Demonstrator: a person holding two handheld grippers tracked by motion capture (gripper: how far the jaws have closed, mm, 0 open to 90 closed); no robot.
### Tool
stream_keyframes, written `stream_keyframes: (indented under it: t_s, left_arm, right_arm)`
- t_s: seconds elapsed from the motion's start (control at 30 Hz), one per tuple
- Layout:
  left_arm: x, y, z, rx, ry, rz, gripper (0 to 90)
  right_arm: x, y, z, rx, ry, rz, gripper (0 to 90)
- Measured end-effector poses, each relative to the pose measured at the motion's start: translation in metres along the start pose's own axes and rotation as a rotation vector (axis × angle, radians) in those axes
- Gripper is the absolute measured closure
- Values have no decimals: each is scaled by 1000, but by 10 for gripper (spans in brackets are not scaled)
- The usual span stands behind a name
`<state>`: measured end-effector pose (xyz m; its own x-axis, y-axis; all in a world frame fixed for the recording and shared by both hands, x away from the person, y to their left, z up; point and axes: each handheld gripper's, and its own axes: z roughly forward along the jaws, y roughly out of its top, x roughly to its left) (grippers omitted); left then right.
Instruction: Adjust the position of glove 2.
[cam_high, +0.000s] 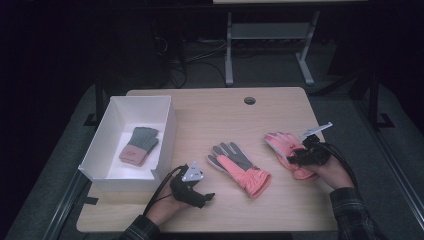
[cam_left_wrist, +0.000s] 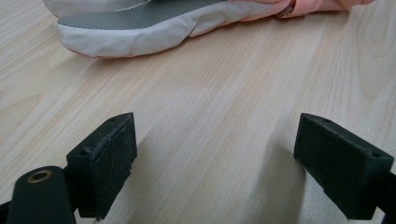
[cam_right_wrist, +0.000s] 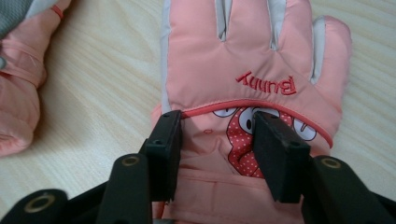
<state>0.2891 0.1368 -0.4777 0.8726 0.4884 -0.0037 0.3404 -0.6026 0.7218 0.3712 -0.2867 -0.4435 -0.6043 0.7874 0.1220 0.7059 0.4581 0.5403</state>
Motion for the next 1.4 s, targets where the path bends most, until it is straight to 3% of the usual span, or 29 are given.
stream_keyframes:
  t_s: [0.13,0.23,0.3,0.67,0.83,1.1,1.4]
  left_arm:
    - [0,0,0,1,0,0,124]
    - [0,0,0,0,0,-1,124]
    - [0,0,0,1,4,-3,124]
    - [0,1,0,1,11,-11,123]
    - [0,1,0,0,12,-12,123]
    - [0,1,0,3,11,-11,124]
    - [0,1,0,1,13,-10,124]
  right_arm:
    - [3,-1,1,-4,-23,-26,638]
    - [2,-3,-1,-22,-24,-40,783]
    - [1,-4,-2,-35,-20,-43,820]
    - [-4,-5,-19,-89,18,-9,863]
    - [2,3,-31,-126,27,-7,863]
    - [18,19,-46,-191,75,-31,863]
    - [50,44,-48,-211,144,-93,862]
